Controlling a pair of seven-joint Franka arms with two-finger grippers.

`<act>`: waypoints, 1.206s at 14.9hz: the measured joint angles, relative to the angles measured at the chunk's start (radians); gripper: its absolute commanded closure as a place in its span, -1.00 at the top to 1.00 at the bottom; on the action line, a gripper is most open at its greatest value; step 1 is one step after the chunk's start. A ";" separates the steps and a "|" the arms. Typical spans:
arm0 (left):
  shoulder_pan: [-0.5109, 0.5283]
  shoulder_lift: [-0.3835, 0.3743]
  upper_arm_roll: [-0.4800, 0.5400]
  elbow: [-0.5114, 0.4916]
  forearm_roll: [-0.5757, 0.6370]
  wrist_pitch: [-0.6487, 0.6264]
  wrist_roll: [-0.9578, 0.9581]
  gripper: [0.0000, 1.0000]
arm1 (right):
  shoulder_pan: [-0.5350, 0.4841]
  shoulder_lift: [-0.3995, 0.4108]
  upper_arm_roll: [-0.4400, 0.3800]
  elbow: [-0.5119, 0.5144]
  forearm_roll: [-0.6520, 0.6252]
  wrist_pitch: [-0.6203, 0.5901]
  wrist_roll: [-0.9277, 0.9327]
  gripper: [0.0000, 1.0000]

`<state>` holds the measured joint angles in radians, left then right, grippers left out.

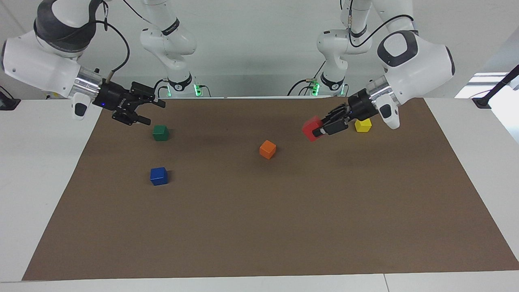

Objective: Transfer red block to right arm and stack on blue block
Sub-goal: 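Lift the red cube with the left gripper while the right gripper approaches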

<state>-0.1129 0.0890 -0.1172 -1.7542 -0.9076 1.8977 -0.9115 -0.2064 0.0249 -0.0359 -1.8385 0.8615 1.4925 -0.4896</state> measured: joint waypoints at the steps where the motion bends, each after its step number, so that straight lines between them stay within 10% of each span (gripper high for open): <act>1: -0.026 -0.011 -0.001 -0.043 -0.043 0.053 0.000 -1.00 | -0.018 0.000 -0.001 -0.042 0.076 0.000 -0.040 1.00; 9: -0.143 -0.031 -0.006 -0.228 -0.472 0.265 -0.115 -1.00 | -0.023 0.029 0.005 -0.235 0.427 -0.067 -0.125 1.00; 18: -0.324 -0.010 -0.012 -0.237 -0.668 0.453 -0.192 -1.00 | -0.007 0.292 0.006 -0.258 0.653 -0.256 -0.399 1.00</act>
<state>-0.4372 0.0786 -0.1294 -1.9913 -1.5760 2.3508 -1.1036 -0.2130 0.3169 -0.0302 -2.0968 1.5150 1.2362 -0.8883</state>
